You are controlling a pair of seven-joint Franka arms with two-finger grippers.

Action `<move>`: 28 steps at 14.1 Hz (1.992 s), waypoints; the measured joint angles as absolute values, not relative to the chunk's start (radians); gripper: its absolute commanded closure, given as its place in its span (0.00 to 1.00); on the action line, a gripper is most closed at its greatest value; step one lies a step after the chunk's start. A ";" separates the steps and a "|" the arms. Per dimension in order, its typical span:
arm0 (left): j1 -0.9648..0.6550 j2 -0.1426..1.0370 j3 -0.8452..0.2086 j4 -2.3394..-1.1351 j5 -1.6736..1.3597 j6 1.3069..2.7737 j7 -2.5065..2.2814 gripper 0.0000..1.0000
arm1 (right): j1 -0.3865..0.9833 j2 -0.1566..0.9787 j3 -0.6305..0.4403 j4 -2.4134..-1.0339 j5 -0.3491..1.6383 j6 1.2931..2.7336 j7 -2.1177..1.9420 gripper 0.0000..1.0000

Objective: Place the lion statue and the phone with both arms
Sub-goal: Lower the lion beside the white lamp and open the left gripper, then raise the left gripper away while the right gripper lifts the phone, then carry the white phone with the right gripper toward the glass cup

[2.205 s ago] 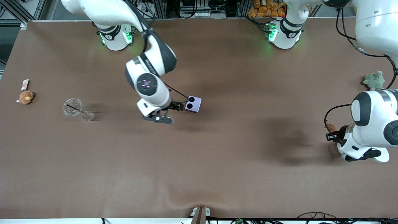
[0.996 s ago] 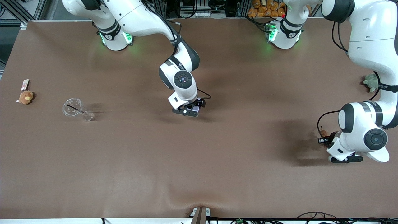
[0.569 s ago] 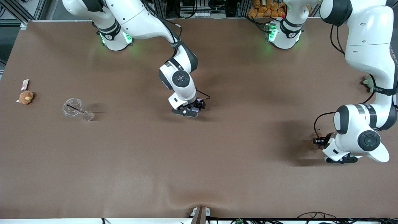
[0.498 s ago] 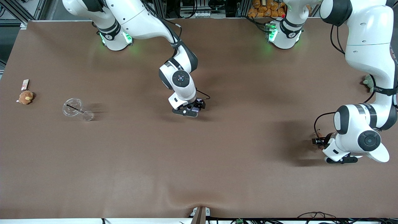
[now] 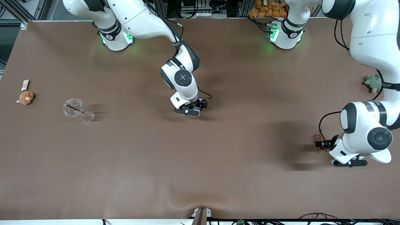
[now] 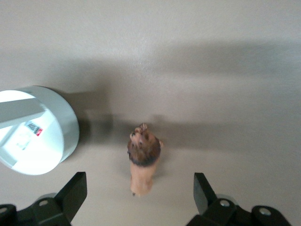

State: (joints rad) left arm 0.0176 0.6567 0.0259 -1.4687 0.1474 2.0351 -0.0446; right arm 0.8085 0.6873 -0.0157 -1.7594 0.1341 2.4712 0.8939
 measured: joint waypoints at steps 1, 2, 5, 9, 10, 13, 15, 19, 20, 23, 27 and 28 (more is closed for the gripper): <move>0.013 0.622 0.024 -1.467 0.147 2.008 -0.045 0.00 | 0.809 0.687 -0.016 -1.760 0.134 2.471 0.894 0.21; 0.010 0.586 0.020 -1.466 0.147 1.975 -0.047 0.00 | 0.809 0.687 -0.016 -1.761 0.134 2.471 0.894 0.51; -0.002 0.480 0.002 -1.467 0.147 1.851 -0.068 0.00 | 0.809 0.687 -0.016 -1.761 0.133 2.471 0.893 1.00; -0.017 0.338 -0.050 -1.469 0.141 1.700 -0.104 0.00 | 0.800 0.685 -0.030 -1.742 0.133 2.413 0.893 1.00; -0.015 0.297 -0.061 -1.469 0.127 1.661 -0.104 0.00 | 0.790 0.683 -0.034 -1.719 0.133 2.361 0.893 1.00; -0.008 0.173 -0.067 -1.472 0.068 1.549 -0.102 0.00 | 0.735 0.665 -0.039 -1.659 0.133 2.269 0.877 1.00; -0.005 0.110 -0.067 -1.479 0.044 1.500 -0.101 0.00 | 0.690 0.650 -0.040 -1.653 0.133 2.257 0.819 1.00; -0.005 0.054 -0.089 -1.496 0.029 1.451 -0.092 0.00 | 0.597 0.645 -0.040 -1.654 0.133 2.240 0.686 1.00; -0.005 0.049 -0.094 -1.497 0.029 1.443 -0.080 0.00 | 0.577 0.645 -0.041 -1.654 0.134 2.227 0.653 1.00; -0.005 0.032 -0.096 -1.505 0.028 1.436 -0.067 0.00 | 0.521 0.643 -0.041 -1.654 0.134 2.188 0.568 1.00; -0.005 0.020 -0.103 -1.506 0.003 1.441 -0.067 0.00 | 0.459 0.636 -0.042 -1.654 0.134 2.139 0.468 1.00; -0.004 0.017 -0.103 -1.506 0.003 1.441 -0.067 0.00 | 0.442 0.636 -0.042 -1.657 0.134 2.126 0.439 1.00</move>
